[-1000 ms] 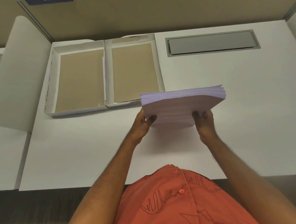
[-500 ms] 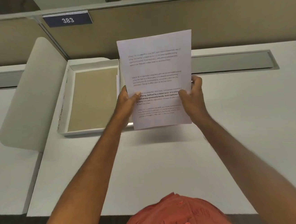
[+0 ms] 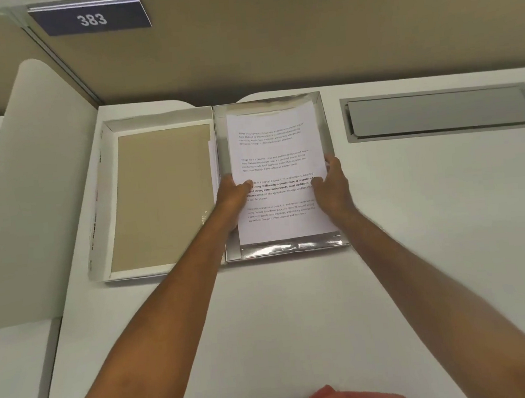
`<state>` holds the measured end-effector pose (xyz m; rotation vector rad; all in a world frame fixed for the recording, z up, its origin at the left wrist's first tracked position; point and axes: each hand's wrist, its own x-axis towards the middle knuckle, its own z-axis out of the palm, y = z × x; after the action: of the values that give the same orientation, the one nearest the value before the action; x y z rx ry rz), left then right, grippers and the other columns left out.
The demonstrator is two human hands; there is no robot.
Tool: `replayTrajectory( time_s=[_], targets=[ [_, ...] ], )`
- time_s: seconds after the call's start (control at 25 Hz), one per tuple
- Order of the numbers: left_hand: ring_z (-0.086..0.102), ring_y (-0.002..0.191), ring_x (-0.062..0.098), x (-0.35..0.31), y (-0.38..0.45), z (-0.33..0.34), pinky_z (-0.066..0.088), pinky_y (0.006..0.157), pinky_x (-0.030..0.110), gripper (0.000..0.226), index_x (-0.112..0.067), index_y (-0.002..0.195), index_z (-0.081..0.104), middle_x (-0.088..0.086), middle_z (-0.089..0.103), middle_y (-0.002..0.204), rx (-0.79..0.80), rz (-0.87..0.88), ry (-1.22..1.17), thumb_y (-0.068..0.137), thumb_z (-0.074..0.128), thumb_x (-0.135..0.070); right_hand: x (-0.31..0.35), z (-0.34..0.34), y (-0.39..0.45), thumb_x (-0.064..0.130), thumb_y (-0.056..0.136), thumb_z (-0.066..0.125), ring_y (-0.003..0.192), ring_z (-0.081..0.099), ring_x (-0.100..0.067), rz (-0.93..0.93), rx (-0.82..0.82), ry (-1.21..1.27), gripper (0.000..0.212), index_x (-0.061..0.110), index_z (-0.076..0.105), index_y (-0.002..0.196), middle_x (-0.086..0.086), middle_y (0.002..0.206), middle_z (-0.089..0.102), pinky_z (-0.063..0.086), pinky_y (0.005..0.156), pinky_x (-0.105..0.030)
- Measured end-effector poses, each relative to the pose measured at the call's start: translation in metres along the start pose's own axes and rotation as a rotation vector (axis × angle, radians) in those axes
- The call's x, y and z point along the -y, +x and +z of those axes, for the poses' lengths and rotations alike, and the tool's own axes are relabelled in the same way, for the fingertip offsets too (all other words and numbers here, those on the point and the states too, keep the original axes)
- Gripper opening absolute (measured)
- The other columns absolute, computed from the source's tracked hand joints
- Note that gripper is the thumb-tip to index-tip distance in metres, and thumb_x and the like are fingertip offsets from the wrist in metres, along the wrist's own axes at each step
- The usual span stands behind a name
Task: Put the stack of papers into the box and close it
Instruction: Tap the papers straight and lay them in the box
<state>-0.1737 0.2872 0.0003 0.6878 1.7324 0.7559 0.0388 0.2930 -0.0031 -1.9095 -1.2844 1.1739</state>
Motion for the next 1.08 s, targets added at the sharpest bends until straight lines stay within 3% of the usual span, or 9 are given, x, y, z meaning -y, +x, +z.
replayTrajectory(
  time_s=[0.12, 0.28, 0.36, 0.52, 0.68, 0.76, 0.84, 0.96, 1.08],
  targets=[
    [0.06, 0.121, 0.03, 0.009, 0.009, 0.01, 0.052, 0.102, 0.041, 0.04, -0.004, 0.137, 0.047, 0.013, 0.058, 0.136, -0.105, 0.029, 0.183, 0.102, 0.058, -0.019, -0.015, 0.01, 0.005, 0.001, 0.092, 0.041, 0.131, 0.058, -0.027, -0.025, -0.004, -0.031, 0.061, 0.017, 0.04, 0.152, -0.006, 0.149, 0.057, 0.046, 0.107, -0.033],
    [0.058, 0.12, 0.032, 0.018, 0.014, 0.02, 0.049, 0.093, 0.036, 0.039, -0.003, 0.134, 0.043, 0.014, 0.053, 0.136, -0.193, 0.084, 0.309, 0.1, 0.058, -0.014, -0.027, 0.015, 0.006, -0.001, 0.095, 0.043, 0.137, 0.053, -0.028, -0.091, -0.035, -0.122, 0.06, 0.008, 0.039, 0.153, -0.01, 0.152, 0.052, 0.038, 0.109, -0.025],
    [0.057, 0.122, 0.033, 0.019, 0.01, 0.024, 0.048, 0.09, 0.035, 0.042, -0.001, 0.135, 0.043, 0.016, 0.051, 0.136, -0.249, 0.126, 0.419, 0.097, 0.058, -0.007, -0.031, 0.016, 0.004, -0.002, 0.096, 0.045, 0.139, 0.051, -0.029, -0.149, -0.056, -0.162, 0.058, 0.004, 0.039, 0.153, -0.013, 0.152, 0.05, 0.039, 0.117, -0.032],
    [0.042, 0.135, 0.036, 0.02, -0.008, 0.033, 0.044, 0.108, 0.042, 0.083, -0.004, 0.161, 0.013, 0.022, 0.037, 0.15, -0.273, 0.232, 0.721, 0.092, 0.058, 0.001, -0.035, 0.016, -0.006, 0.001, 0.101, 0.046, 0.146, 0.041, -0.027, -0.241, -0.077, -0.287, 0.057, 0.003, 0.037, 0.157, -0.014, 0.156, 0.046, 0.029, 0.126, -0.031],
    [0.031, 0.144, 0.042, 0.02, -0.013, 0.031, 0.042, 0.113, 0.049, 0.07, -0.001, 0.154, 0.029, 0.026, 0.026, 0.157, -0.226, 0.283, 0.927, 0.089, 0.056, 0.007, -0.037, 0.018, -0.01, 0.008, 0.104, 0.044, 0.148, 0.038, -0.031, -0.296, -0.082, -0.521, 0.049, 0.006, 0.044, 0.153, -0.016, 0.158, 0.043, 0.037, 0.124, -0.045],
    [0.028, 0.147, 0.041, 0.021, -0.019, 0.022, 0.039, 0.117, 0.048, 0.066, 0.001, 0.152, 0.031, 0.026, 0.021, 0.161, -0.265, 0.275, 0.959, 0.091, 0.056, 0.007, -0.028, 0.021, -0.015, 0.022, 0.108, 0.038, 0.153, 0.031, -0.025, -0.268, -0.017, -0.581, 0.05, 0.014, 0.041, 0.157, -0.009, 0.165, 0.036, 0.031, 0.127, -0.043],
    [0.027, 0.148, 0.04, 0.018, -0.017, 0.022, 0.033, 0.121, 0.045, 0.065, 0.001, 0.153, 0.031, 0.025, 0.019, 0.163, -0.269, 0.286, 1.006, 0.092, 0.055, 0.005, -0.024, 0.023, -0.009, 0.017, 0.107, 0.037, 0.157, 0.025, -0.028, -0.281, 0.014, -0.617, 0.052, 0.015, 0.04, 0.159, -0.01, 0.169, 0.03, 0.026, 0.129, -0.043],
    [0.043, 0.131, 0.034, 0.024, -0.017, 0.007, 0.038, 0.109, 0.041, 0.054, -0.002, 0.144, 0.041, 0.018, 0.039, 0.147, -0.399, 0.331, 1.109, 0.091, 0.051, -0.001, -0.011, 0.037, -0.021, 0.01, 0.106, 0.041, 0.156, 0.026, -0.036, -0.332, 0.014, -0.705, 0.054, 0.007, 0.037, 0.159, -0.017, 0.169, 0.029, 0.027, 0.129, -0.048],
    [0.047, 0.122, 0.032, 0.028, -0.016, 0.007, 0.038, 0.097, 0.042, 0.061, -0.009, 0.148, 0.041, 0.012, 0.045, 0.136, -0.388, 0.395, 1.15, 0.089, 0.054, -0.005, -0.003, 0.039, -0.03, 0.016, 0.104, 0.048, 0.153, 0.031, -0.039, -0.321, -0.05, -0.748, 0.057, 0.007, 0.035, 0.16, -0.019, 0.168, 0.03, 0.031, 0.126, -0.05]
  ],
)
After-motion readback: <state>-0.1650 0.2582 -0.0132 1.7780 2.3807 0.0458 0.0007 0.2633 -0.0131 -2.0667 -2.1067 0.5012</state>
